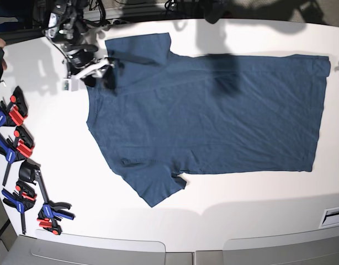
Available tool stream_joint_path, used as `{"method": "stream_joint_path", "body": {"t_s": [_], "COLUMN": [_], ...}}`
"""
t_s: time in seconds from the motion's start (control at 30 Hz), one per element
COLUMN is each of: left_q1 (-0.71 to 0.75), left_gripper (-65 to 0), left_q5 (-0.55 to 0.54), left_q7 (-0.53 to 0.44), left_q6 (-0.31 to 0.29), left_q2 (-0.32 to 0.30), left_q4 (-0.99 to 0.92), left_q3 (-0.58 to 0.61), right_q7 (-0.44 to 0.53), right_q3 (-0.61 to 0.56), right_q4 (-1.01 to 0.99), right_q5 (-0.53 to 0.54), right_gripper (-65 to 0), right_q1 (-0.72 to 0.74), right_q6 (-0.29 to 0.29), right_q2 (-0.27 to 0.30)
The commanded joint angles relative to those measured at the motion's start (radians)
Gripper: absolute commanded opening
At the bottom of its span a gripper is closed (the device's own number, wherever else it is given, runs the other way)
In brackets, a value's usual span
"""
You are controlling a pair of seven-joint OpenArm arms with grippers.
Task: Fold the T-shirt properly
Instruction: 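Pull the shirt with both grippers toward the robot to flatten it, then regrasp the shoulder seam with the right gripper and pull the shirt taut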
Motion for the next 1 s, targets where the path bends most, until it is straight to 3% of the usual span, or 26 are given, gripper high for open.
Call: {"method": "stream_joint_path", "body": {"t_s": [0.0, 0.13, 0.37, 0.73, 0.83, 0.97], "left_q1": [0.002, 0.004, 0.003, 0.003, 0.003, 0.003], "left_gripper": [-35.5, -35.5, -35.5, -35.5, -35.5, -35.5], "left_q5": [-0.020, -0.020, -0.043, -0.057, -0.056, -0.056], "left_q7": [-0.021, -0.011, 0.000, 0.000, 0.001, 0.001], "left_q6": [-0.007, -0.007, -0.007, -0.007, -0.007, -0.007], "left_q2": [-0.033, -0.045, -0.047, -0.046, -0.046, -0.046], "left_q4": [0.016, 0.016, 0.016, 0.016, 0.016, 0.016], "left_q3": [-0.032, -0.087, -0.093, -0.093, -0.093, -0.093], "right_q7": [-0.005, -0.113, -0.113, -0.056, -0.058, -0.061], "right_q3": [0.027, 0.108, 0.127, -0.084, -0.150, -0.189], "right_q4": [0.034, 0.072, 0.077, 0.051, 0.050, 0.051], "right_q5": [0.046, 0.147, 0.175, 0.120, 0.090, 0.096], "right_gripper": [-27.7, -27.7, -27.7, -30.5, -41.1, -65.0], "right_q1": [-0.001, -0.045, -0.231, -0.253, -0.253, -0.253], "right_q6": [0.008, 0.010, 0.009, 0.007, 0.007, 0.008], "right_q2": [0.010, 0.008, 0.003, 0.003, 0.002, 0.002]}}
